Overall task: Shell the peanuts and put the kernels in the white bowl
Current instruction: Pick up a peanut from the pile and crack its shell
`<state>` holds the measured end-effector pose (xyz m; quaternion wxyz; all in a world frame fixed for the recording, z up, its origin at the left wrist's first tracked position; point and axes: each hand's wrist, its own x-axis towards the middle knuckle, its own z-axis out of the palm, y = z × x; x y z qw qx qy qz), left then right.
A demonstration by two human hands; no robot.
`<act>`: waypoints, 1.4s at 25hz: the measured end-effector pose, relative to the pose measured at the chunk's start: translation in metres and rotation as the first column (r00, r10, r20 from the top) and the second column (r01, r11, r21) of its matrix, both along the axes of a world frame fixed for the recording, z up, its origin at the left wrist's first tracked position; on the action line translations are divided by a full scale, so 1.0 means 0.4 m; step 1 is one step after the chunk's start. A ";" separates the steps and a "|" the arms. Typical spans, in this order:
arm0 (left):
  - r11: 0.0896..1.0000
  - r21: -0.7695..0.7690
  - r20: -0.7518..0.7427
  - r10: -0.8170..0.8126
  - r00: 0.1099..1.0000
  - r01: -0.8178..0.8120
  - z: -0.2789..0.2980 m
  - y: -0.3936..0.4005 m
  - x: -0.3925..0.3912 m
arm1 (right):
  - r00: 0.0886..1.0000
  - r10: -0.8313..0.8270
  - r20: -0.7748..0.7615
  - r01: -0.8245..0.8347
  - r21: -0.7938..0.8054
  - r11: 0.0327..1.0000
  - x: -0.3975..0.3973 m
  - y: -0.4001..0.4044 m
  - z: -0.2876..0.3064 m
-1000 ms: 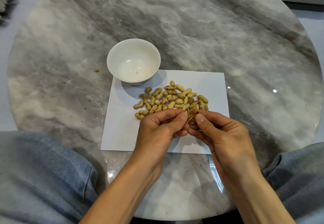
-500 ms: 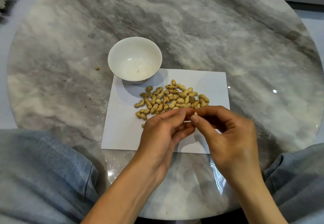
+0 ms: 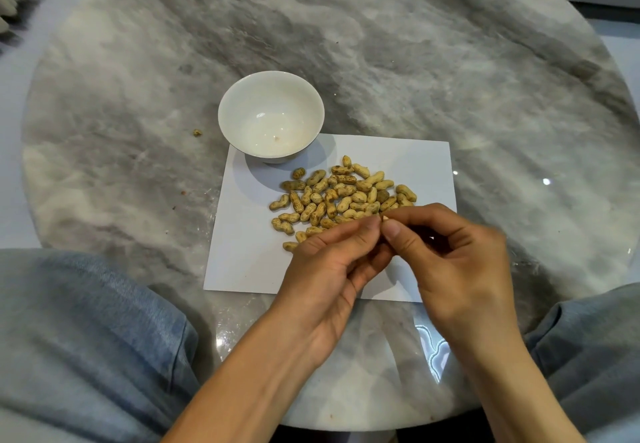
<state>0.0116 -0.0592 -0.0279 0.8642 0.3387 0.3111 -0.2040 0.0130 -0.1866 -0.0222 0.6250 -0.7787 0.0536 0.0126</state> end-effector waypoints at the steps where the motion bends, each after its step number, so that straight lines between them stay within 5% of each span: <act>1: 1.000 0.006 0.008 0.002 1.000 -0.002 0.000 -0.001 -0.001 | 0.999 -0.024 -0.047 0.029 0.088 0.996 0.001 -0.002 0.007; 15: 0.926 0.376 0.215 -0.106 0.971 0.017 -0.013 -0.006 -0.006 | 0.981 -0.096 -0.166 0.131 0.215 0.968 0.006 0.004 0.006; 35: 0.984 0.174 0.023 0.022 0.999 -0.026 -0.017 -0.011 -0.001 | 0.972 -0.206 -0.116 0.223 0.159 0.962 -0.004 0.036 -0.031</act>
